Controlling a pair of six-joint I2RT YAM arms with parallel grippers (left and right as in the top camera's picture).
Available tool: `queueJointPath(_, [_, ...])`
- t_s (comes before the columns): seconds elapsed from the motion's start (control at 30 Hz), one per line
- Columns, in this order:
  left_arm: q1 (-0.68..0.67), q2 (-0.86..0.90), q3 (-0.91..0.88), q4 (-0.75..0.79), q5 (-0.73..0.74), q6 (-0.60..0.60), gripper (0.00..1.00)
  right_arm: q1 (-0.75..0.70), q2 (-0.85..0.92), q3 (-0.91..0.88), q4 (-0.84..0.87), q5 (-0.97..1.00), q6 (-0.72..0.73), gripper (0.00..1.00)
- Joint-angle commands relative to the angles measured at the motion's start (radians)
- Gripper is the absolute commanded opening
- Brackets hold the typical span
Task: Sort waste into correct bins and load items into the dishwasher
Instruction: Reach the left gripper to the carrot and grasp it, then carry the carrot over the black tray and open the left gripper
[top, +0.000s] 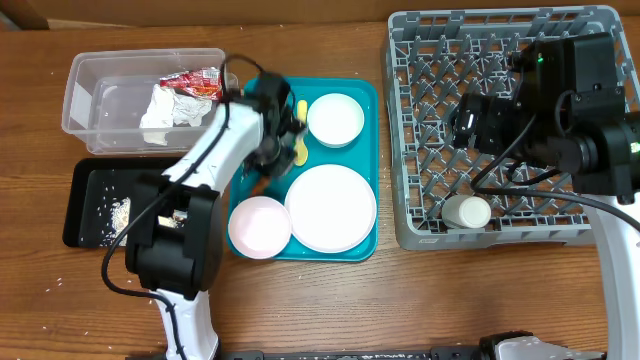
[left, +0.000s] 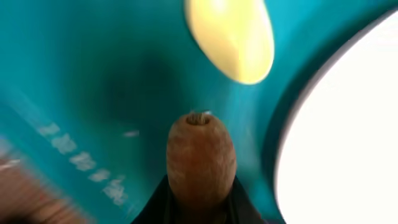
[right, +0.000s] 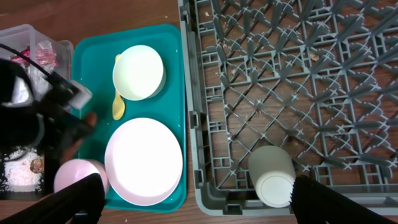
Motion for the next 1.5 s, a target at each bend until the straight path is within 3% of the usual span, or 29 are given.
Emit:
queueJointPath(0.0, [0.017, -0.014, 0.276, -0.128, -0.003, -0.139, 0.04, 0.001, -0.001, 0.024, 0.005, 0.002, -0.007, 0.98])
queueJointPath(0.23, [0.052, -0.016, 0.655, -0.396, -0.010, -0.272, 0.04, 0.001, -0.001, 0.024, 0.004, 0.002, -0.007, 0.98])
queueJointPath(0.43, [0.139, -0.075, 0.765, -0.613, -0.042, -0.344, 0.04, 0.001, -0.001, 0.024, 0.002, 0.001, -0.005, 0.98])
queueJointPath(0.6, [0.185, -0.250, 0.636, -0.612, 0.009, -0.347, 0.04, 0.001, -0.001, 0.024, -0.003, -0.029, 0.001, 0.98])
queueJointPath(0.8, [0.241, -0.451, 0.447, -0.611, -0.137, -0.479, 0.04, 0.001, -0.001, 0.024, -0.004, -0.036, 0.000, 0.99])
queueJointPath(1.07, [0.401, -0.648, 0.030, -0.462, -0.159, -0.550, 0.04, 0.001, -0.001, 0.024, -0.014, -0.036, 0.000, 0.99])
queueJointPath(1.47, [0.481, -0.682, -0.299, -0.230, -0.159, -0.724, 0.04, 0.001, -0.001, 0.024, -0.032, -0.035, 0.000, 0.99])
